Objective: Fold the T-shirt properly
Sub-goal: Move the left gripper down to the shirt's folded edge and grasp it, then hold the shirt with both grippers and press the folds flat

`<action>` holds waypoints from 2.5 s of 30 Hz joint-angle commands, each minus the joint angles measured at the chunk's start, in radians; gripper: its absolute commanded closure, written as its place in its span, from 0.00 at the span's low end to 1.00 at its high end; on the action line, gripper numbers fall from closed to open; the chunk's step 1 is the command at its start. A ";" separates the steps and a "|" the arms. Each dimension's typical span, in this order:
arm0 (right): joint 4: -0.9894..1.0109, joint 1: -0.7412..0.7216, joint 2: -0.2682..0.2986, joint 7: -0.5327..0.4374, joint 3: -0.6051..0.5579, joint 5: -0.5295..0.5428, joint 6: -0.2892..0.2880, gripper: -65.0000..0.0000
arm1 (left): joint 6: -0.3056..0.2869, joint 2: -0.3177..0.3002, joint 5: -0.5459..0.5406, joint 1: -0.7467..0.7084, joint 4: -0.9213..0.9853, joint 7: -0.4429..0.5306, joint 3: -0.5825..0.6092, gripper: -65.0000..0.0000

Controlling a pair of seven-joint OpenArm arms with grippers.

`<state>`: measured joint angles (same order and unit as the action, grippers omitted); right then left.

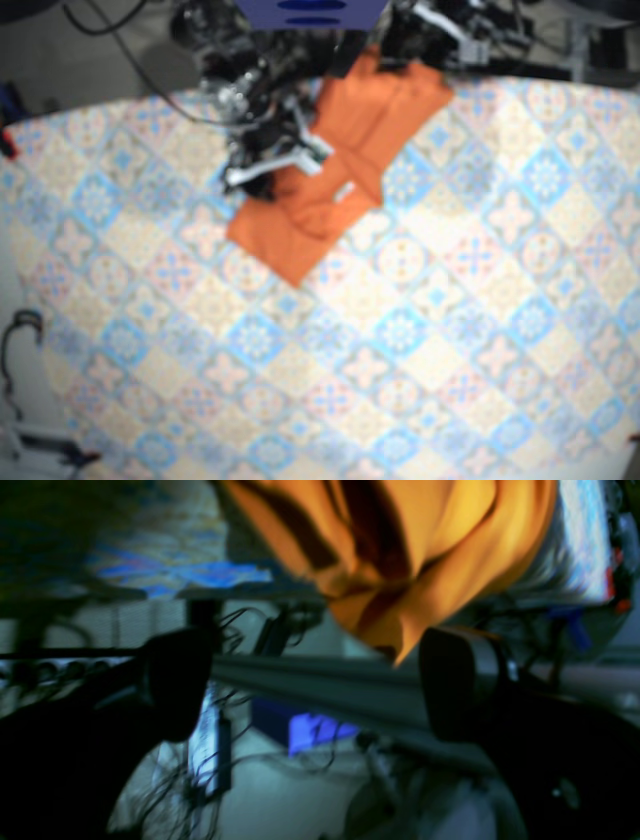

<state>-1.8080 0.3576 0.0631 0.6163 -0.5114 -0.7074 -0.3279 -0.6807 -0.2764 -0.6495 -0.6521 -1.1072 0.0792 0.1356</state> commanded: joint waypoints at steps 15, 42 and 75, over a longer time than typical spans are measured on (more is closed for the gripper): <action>-0.016 0.011 -0.006 -0.016 -0.005 -0.005 0.009 0.31 | -0.017 0.001 -0.062 0.048 -0.011 0.015 0.000 0.00; -0.014 0.013 -0.007 -0.009 -0.005 -0.005 0.009 0.31 | -0.017 0.029 -0.053 0.044 -0.012 -0.003 0.065 0.00; -0.006 0.013 -0.007 -0.011 -0.005 -0.005 0.009 0.31 | -0.017 0.029 -0.062 0.024 -0.014 0.001 0.057 0.50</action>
<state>-1.7988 0.3740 0.0612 0.6205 -0.5144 -0.7074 -0.3283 -0.6846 -0.2440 -0.7044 -0.6186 -1.1107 0.0643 0.1944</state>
